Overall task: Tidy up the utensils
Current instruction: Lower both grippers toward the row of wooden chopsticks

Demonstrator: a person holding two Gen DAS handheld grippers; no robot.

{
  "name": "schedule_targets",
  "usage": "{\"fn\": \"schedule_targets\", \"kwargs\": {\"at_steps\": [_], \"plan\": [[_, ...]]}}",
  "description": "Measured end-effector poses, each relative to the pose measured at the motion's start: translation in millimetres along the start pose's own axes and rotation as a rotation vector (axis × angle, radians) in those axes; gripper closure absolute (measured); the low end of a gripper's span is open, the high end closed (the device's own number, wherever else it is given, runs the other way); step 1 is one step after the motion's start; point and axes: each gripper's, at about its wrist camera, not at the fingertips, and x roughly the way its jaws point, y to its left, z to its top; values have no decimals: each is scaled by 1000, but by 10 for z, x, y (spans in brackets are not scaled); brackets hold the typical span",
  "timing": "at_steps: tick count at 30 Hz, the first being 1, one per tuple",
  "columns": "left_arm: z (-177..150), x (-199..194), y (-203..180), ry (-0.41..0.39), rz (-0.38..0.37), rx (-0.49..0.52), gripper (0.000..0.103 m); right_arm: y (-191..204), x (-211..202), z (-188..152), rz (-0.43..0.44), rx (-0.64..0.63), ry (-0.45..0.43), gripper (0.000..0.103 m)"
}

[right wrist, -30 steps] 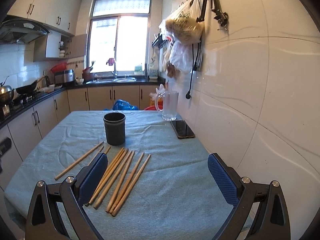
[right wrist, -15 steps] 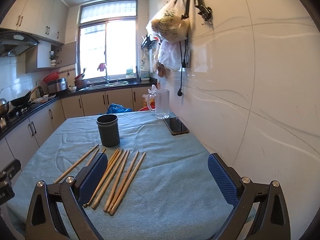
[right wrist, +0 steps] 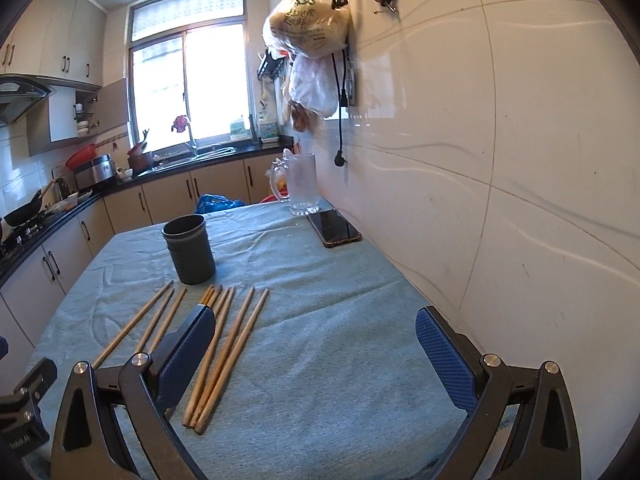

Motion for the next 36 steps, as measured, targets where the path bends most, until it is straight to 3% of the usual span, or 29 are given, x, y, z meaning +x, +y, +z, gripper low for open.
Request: {"fn": "schedule_targets", "kwargs": {"at_steps": [12, 20, 36], "plan": [[22, 313, -43, 60, -37, 9, 0, 31, 347, 3, -4, -4, 68, 1], [54, 404, -95, 68, -133, 15, 0, 40, 529, 20, -9, 0, 96, 1], [74, 326, -91, 47, -105, 8, 0, 58, 432, -6, -24, -14, 45, 1]]}}
